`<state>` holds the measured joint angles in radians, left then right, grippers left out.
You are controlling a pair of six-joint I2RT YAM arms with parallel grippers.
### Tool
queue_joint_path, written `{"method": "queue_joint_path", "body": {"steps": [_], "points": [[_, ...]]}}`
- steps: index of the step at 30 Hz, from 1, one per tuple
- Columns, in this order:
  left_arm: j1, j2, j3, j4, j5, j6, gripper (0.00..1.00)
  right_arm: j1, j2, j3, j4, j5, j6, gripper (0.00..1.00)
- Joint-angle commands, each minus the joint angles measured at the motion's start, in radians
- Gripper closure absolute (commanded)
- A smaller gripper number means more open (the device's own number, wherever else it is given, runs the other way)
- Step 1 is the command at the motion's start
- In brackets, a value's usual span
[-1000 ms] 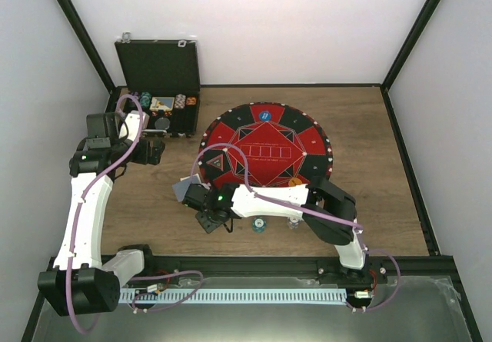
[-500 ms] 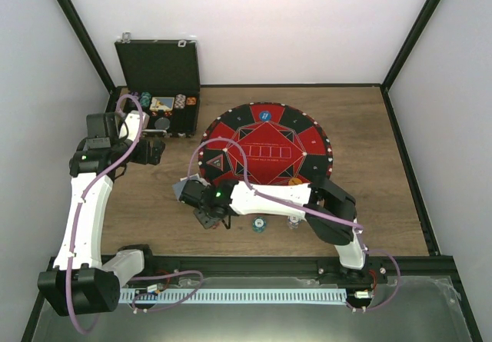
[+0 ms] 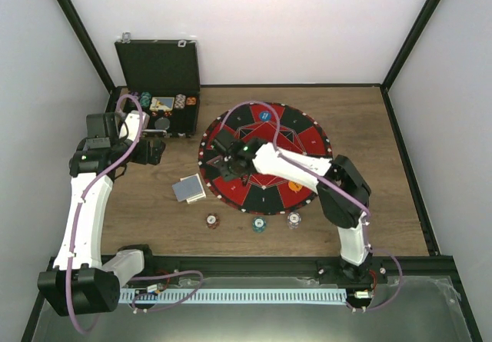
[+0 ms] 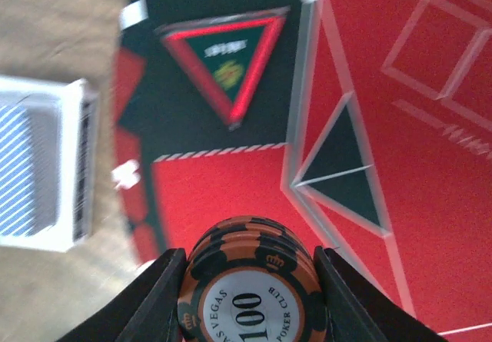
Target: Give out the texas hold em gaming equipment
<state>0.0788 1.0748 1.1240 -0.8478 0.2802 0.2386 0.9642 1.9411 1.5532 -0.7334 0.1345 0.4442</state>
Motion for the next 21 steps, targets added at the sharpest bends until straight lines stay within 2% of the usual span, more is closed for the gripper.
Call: {"method": "queue_joint_path", "body": {"steps": [1, 13, 21], "points": [[0.006, -0.013, 0.034, -0.01, 0.023, -0.005, 0.0, -0.058, 0.068, 0.052, 0.019, -0.008, -0.063, 0.91], [0.006, -0.016, 0.059, -0.034, 0.022, 0.001, 0.0, -0.088, 0.257, 0.166, 0.017, -0.03, -0.091, 0.91], [0.006, -0.016, 0.071, -0.04, 0.022, 0.008, 0.0, -0.085, 0.3, 0.188, 0.027, -0.073, -0.087, 0.91]]}}
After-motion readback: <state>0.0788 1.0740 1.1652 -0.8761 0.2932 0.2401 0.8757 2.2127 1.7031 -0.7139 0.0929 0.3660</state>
